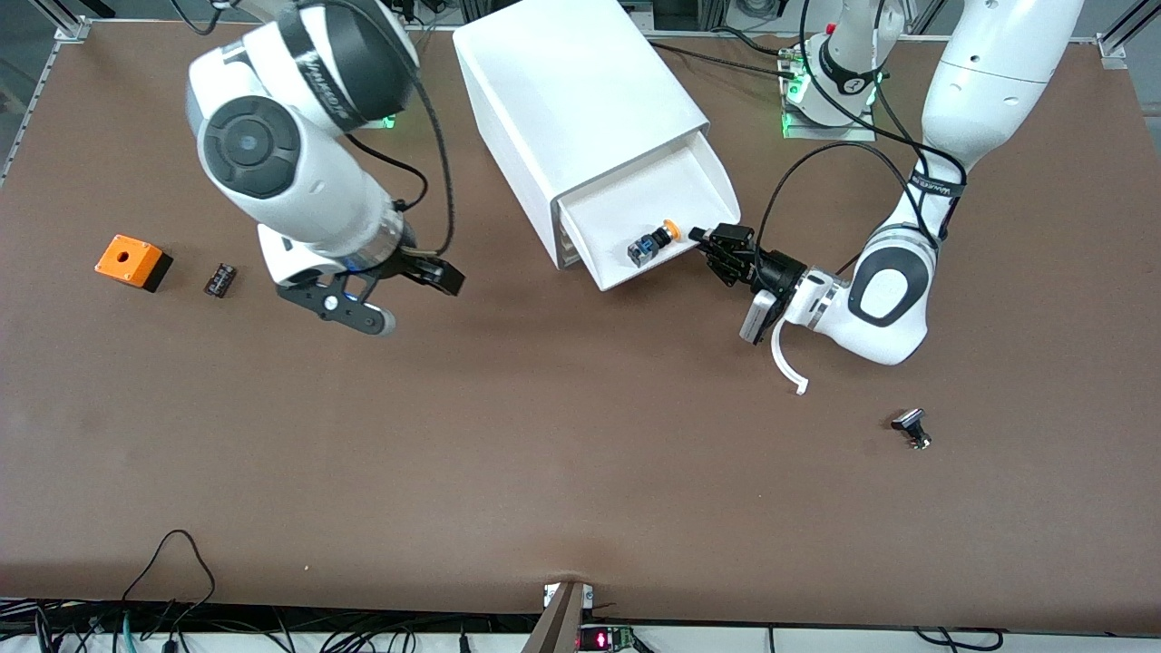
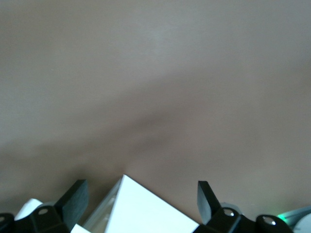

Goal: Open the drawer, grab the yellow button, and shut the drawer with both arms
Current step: 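Reach into the drawer and grasp the orange-capped button with the right gripper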

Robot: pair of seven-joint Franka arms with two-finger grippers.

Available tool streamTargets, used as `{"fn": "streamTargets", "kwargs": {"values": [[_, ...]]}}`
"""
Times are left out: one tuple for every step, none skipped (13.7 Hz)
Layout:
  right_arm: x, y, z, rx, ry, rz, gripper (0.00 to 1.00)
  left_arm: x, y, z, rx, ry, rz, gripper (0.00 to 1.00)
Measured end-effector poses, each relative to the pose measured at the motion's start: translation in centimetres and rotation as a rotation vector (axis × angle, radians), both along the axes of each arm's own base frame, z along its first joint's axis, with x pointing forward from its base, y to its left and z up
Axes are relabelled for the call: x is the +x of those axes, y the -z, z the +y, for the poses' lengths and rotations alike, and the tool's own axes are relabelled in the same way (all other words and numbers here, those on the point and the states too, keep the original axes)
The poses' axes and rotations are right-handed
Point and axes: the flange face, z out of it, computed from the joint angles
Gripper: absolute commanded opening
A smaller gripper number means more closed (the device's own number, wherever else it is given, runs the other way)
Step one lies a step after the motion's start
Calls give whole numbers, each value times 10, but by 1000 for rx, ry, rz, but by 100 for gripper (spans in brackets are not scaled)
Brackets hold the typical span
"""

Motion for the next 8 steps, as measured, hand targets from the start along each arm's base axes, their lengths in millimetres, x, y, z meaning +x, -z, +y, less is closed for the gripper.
{"fn": "streamTargets", "kwargs": {"values": [[-1, 6, 15, 2, 26, -9, 100, 1, 0, 0, 0, -2, -5, 99], [-4, 13, 32, 5, 57, -19, 100, 3, 0, 1, 2, -5, -10, 99], [-9, 20, 50, 10, 90, -30, 100, 5, -1, 3, 5, -12, -16, 99], [-15, 25, 69, 18, 124, -43, 100, 8, -2, 6, 8, -20, -22, 99], [-22, 29, 88, 29, 156, -58, 100, 11, -3, 10, 8, -29, -28, 99], [-29, 31, 107, 46, 190, -77, 100, 16, -6, 15, 8, -39, -38, 99], [-37, 32, 126, 68, 224, -97, 100, 22, -12, 21, 12, -43, -48, 99], [-44, 33, 143, 93, 258, -117, 100, 30, -22, 29, 27, -31, -50, 99]]}}
